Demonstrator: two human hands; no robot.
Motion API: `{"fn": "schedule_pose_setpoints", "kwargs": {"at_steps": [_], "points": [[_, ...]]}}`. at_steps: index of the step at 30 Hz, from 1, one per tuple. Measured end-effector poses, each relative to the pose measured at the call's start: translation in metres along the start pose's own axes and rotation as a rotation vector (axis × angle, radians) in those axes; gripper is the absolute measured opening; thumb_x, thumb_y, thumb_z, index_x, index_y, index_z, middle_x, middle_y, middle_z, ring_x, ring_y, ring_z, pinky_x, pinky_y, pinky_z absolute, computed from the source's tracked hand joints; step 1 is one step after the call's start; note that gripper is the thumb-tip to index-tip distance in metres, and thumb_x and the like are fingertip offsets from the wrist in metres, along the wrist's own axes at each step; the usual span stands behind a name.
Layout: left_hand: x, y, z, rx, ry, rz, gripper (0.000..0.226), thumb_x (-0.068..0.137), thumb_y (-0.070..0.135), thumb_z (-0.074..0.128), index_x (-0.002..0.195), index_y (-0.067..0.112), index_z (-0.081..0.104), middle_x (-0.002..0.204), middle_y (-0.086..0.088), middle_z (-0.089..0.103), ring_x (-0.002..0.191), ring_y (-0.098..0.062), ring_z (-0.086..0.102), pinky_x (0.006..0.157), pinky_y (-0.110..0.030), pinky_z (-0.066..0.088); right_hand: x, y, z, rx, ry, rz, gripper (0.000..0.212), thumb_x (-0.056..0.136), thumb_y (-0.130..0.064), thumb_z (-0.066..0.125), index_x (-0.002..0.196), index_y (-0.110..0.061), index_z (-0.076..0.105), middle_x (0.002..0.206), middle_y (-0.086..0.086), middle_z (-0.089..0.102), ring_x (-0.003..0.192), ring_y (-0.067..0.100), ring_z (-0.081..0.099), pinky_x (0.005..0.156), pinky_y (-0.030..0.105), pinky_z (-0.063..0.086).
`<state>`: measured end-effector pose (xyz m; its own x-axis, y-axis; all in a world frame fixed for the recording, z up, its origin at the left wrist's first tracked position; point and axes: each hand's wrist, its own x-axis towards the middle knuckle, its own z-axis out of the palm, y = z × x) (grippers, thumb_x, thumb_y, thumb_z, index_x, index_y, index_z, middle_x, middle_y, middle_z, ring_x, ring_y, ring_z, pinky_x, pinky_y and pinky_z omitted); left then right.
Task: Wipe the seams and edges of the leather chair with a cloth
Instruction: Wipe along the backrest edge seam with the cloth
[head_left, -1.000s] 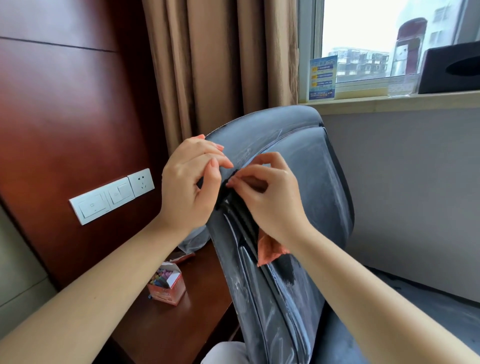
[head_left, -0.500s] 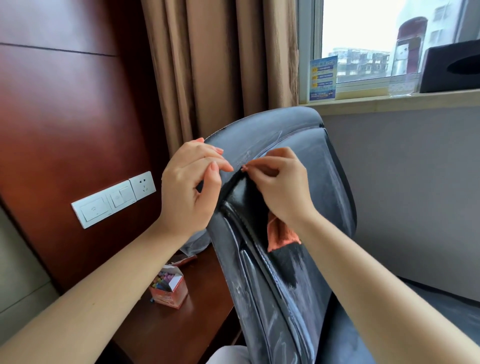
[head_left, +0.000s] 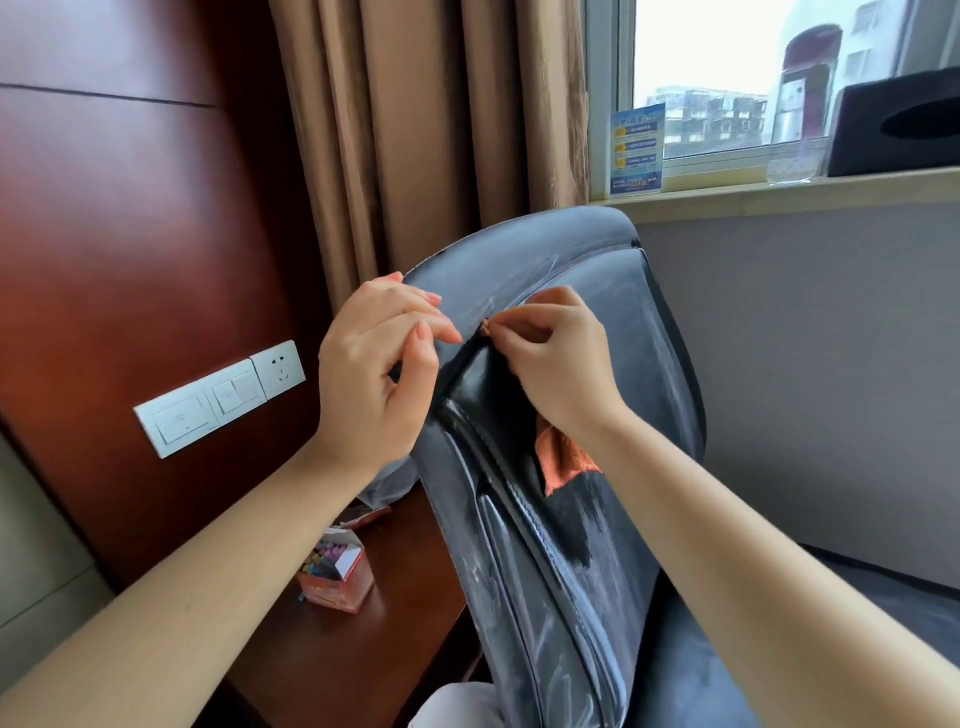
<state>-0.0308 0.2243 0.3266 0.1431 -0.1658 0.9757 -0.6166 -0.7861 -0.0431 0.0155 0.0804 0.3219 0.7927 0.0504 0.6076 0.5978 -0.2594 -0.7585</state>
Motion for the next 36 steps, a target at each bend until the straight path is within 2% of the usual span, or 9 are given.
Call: {"fn": "schedule_pose_setpoints", "kwargs": {"at_steps": [4, 8, 11, 15, 20, 24, 27, 30, 36], "points": [[-0.002, 0.001, 0.0, -0.008, 0.023, 0.015, 0.039, 0.09, 0.005, 0.035, 0.07, -0.001, 0.069, 0.074, -0.012, 0.065, 0.087, -0.023, 0.06, 0.094, -0.035, 0.042, -0.024, -0.001, 0.001, 0.015, -0.019, -0.146, 0.009, 0.082, -0.016, 0.069, 0.085, -0.019, 0.077, 0.087, -0.009, 0.053, 0.079, 0.003, 0.053, 0.071, 0.011, 0.041], [0.003, 0.004, -0.002, 0.049, -0.052, 0.006, 0.039, 0.091, 0.008, 0.037, 0.071, 0.0, 0.069, 0.075, -0.01, 0.066, 0.087, -0.023, 0.06, 0.093, -0.031, 0.042, 0.005, 0.006, -0.001, 0.004, 0.024, -0.004, 0.007, 0.081, -0.022, 0.071, 0.086, -0.021, 0.076, 0.091, -0.006, 0.056, 0.079, 0.001, 0.053, 0.07, 0.003, 0.035], [0.015, 0.006, -0.009, 0.189, -0.245, 0.077, 0.032, 0.089, 0.014, 0.044, 0.081, 0.003, 0.073, 0.087, -0.008, 0.069, 0.088, -0.025, 0.06, 0.085, -0.028, 0.044, 0.011, 0.007, 0.0, -0.01, 0.022, 0.023, 0.006, 0.082, -0.021, 0.07, 0.083, -0.019, 0.075, 0.091, -0.006, 0.058, 0.082, 0.004, 0.055, 0.07, 0.008, 0.037], [0.034, 0.011, -0.016, 0.403, -0.564, 0.047, 0.047, 0.087, 0.034, 0.037, 0.107, 0.008, 0.072, 0.133, -0.009, 0.057, 0.125, -0.027, 0.05, 0.1, -0.037, 0.044, -0.005, 0.005, -0.002, 0.076, 0.0, -0.028, 0.007, 0.083, -0.015, 0.068, 0.08, -0.013, 0.074, 0.087, -0.009, 0.057, 0.081, 0.004, 0.057, 0.074, 0.011, 0.041], [0.062, 0.015, -0.011, 0.532, -0.979, -0.028, 0.051, 0.098, 0.035, 0.025, 0.143, 0.017, 0.04, 0.156, 0.001, 0.023, 0.146, -0.013, 0.012, 0.116, -0.025, 0.01, -0.004, 0.009, -0.003, 0.071, 0.002, -0.114, 0.008, 0.08, -0.011, 0.07, 0.08, -0.016, 0.076, 0.086, -0.007, 0.058, 0.082, 0.006, 0.06, 0.081, 0.022, 0.049], [0.081, 0.009, 0.004, 0.587, -1.167, -0.013, 0.046, 0.102, 0.025, 0.025, 0.147, 0.016, 0.029, 0.158, 0.0, 0.013, 0.146, -0.014, 0.003, 0.116, -0.023, 0.002, 0.015, 0.009, -0.003, -0.008, 0.032, -0.062, 0.008, 0.079, -0.013, 0.07, 0.077, -0.017, 0.076, 0.087, -0.003, 0.06, 0.083, 0.013, 0.06, 0.08, 0.027, 0.047], [0.093, 0.002, 0.013, 0.485, -1.233, -0.107, 0.046, 0.102, 0.018, 0.028, 0.148, 0.015, 0.026, 0.158, 0.005, 0.011, 0.145, -0.008, -0.001, 0.109, -0.013, -0.002, 0.007, 0.008, -0.002, -0.031, -0.003, -0.126, 0.013, 0.08, -0.009, 0.066, 0.077, -0.017, 0.076, 0.089, -0.005, 0.059, 0.084, 0.015, 0.06, 0.076, 0.025, 0.046], [0.101, -0.005, 0.025, 0.394, -1.247, -0.175, 0.045, 0.102, 0.015, 0.029, 0.147, 0.015, 0.028, 0.158, 0.008, 0.012, 0.144, -0.004, 0.001, 0.109, -0.012, 0.0, 0.0, 0.012, -0.004, -0.007, -0.028, -0.205, 0.015, 0.079, -0.008, 0.067, 0.077, -0.02, 0.076, 0.088, -0.007, 0.058, 0.08, 0.019, 0.061, 0.076, 0.032, 0.05], [0.102, -0.014, 0.039, 0.414, -1.246, -0.164, 0.045, 0.103, 0.016, 0.027, 0.148, 0.015, 0.026, 0.158, 0.007, 0.012, 0.145, -0.006, 0.001, 0.114, -0.018, 0.002, 0.026, 0.015, -0.007, -0.014, -0.009, -0.086, 0.006, 0.079, -0.014, 0.071, 0.077, -0.017, 0.076, 0.087, -0.007, 0.057, 0.079, 0.012, 0.061, 0.08, 0.033, 0.049]]}}
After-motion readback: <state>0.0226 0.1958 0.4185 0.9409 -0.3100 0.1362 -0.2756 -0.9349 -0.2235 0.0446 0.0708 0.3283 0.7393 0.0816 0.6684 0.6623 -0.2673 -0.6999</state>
